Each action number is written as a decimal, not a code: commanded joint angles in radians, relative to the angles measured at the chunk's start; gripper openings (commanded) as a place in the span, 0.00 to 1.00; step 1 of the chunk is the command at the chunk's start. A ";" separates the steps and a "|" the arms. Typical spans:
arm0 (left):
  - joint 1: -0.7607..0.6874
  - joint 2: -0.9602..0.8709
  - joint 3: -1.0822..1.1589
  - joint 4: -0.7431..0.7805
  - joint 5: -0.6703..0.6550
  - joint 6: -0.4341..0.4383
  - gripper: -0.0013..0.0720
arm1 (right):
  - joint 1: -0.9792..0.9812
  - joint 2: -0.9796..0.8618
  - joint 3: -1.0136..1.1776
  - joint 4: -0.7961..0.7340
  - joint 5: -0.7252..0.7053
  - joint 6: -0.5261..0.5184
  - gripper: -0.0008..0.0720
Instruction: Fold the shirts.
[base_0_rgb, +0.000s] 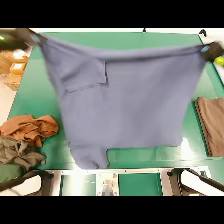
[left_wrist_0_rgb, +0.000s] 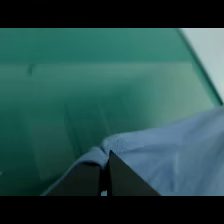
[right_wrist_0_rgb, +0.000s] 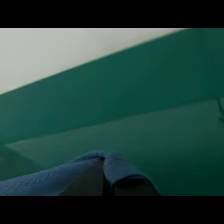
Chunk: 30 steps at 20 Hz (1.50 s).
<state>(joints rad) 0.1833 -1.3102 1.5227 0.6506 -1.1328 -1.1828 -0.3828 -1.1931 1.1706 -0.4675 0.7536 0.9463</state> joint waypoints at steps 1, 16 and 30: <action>-0.058 -0.267 -0.075 -0.018 0.150 0.079 0.05 | 0.043 -0.286 -0.010 0.029 -0.110 -0.016 0.03; -0.013 -0.452 0.105 0.139 -0.143 -0.077 0.05 | -0.084 -0.639 0.401 -0.045 0.432 0.161 0.03; -0.074 -0.439 -0.146 0.323 -0.299 -0.237 0.05 | -0.119 -0.574 0.114 -0.452 0.492 0.198 0.03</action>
<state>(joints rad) 0.1230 -1.7496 1.4185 0.9493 -1.4475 -1.4071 -0.5014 -1.7683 1.3334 -0.8825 1.2705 1.1450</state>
